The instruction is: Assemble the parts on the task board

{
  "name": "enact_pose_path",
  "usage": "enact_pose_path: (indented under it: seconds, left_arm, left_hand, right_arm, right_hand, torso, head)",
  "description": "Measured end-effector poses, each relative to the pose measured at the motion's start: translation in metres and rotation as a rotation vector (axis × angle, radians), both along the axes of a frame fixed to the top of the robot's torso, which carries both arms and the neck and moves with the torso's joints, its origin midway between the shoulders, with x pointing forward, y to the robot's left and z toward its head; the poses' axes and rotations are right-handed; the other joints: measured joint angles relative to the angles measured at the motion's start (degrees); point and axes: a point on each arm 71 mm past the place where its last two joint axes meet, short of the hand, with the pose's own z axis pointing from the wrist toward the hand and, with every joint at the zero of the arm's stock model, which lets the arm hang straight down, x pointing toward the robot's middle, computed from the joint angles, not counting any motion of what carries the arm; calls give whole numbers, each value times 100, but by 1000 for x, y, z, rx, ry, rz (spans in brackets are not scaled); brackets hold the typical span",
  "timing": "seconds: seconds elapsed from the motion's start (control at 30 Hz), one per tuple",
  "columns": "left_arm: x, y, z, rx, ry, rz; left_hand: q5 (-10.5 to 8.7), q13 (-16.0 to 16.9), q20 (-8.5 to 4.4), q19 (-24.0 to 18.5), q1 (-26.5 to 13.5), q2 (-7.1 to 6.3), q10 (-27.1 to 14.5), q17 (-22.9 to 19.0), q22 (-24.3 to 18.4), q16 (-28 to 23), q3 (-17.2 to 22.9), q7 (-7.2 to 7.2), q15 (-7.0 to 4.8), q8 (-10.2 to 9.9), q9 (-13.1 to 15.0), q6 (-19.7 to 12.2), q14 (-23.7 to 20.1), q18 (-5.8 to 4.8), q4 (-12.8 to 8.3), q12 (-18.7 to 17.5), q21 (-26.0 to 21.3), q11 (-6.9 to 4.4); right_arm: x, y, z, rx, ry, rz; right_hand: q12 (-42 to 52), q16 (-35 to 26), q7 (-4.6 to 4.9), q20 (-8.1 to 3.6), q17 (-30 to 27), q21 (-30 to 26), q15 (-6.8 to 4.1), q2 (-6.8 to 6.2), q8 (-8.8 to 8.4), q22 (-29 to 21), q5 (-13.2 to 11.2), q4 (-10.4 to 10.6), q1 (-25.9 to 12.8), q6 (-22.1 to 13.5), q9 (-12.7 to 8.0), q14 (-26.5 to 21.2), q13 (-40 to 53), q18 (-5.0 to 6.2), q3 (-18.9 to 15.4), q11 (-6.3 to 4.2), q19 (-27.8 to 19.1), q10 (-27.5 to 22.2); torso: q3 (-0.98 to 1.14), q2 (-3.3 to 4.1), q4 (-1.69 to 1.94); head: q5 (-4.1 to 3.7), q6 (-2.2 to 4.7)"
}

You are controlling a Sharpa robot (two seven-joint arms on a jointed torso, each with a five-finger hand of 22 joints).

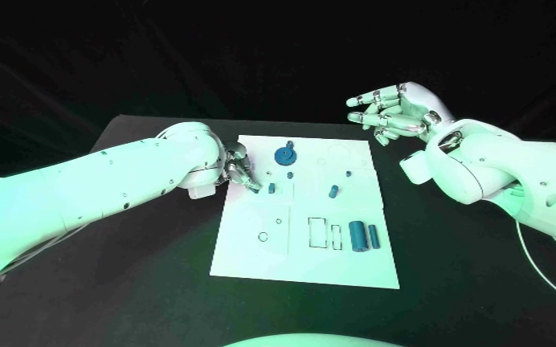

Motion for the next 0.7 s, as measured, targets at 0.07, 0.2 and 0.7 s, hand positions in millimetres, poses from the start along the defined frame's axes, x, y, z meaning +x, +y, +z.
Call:
enact_pose_path:
  seconds: [0.07, 0.2, 0.7]
  left_arm:
    - [0, 0, 0, 3, 3, -1]
    - [0, 0, 0, 8, 7, -4]
    - [1, -3, 0, 19, 12, 0]
  left_hand:
    - [0, -5, 0, 0, 0, 0, 0, 0, 0, 0, 0, 0, 0, 0, 0, 0, 0, 0, 0, 0, 0, 0]
    - [-3, -24, 0, 0, 0, 0, 0, 0, 0, 0, 24, 0, 0, 0, 0, 0, 0, 0, 24, 0, 0, 0]
    - [-22, -49, 0, 0, -195, 53, 19, -1, 0, 0, 198, 20, 0, 98, 78, 20, 0, 0, 24, -26, 0, -19]
  right_arm:
    - [0, 0, 0, 0, 0, 0]
    - [0, 0, 0, 0, 0, -1]
    - [0, 0, 0, 0, 1, 0]
  right_hand:
    - [0, 0, 0, 0, 0, 0, 0, 0, 0, 0, 0, 0, 0, 0, 0, 0, 0, 0, 0, 0, 0, 0]
    - [0, 0, 0, 0, 0, 0, 0, 0, 0, 0, 0, 0, 0, 0, 0, 0, 0, 0, 0, 0, 0, 0]
    - [0, 0, 0, 0, -1, 0, 0, 0, 0, 0, 0, 0, 0, 0, 0, 0, -5, 0, 0, 4, 0, 3]
  torso:
    - [-2, 0, 0]
    - [-5, 0, 0]
    - [-3, 2, -1]
  head:
    - [1, 2]
    - [-6, 2]
    - [-4, -16]
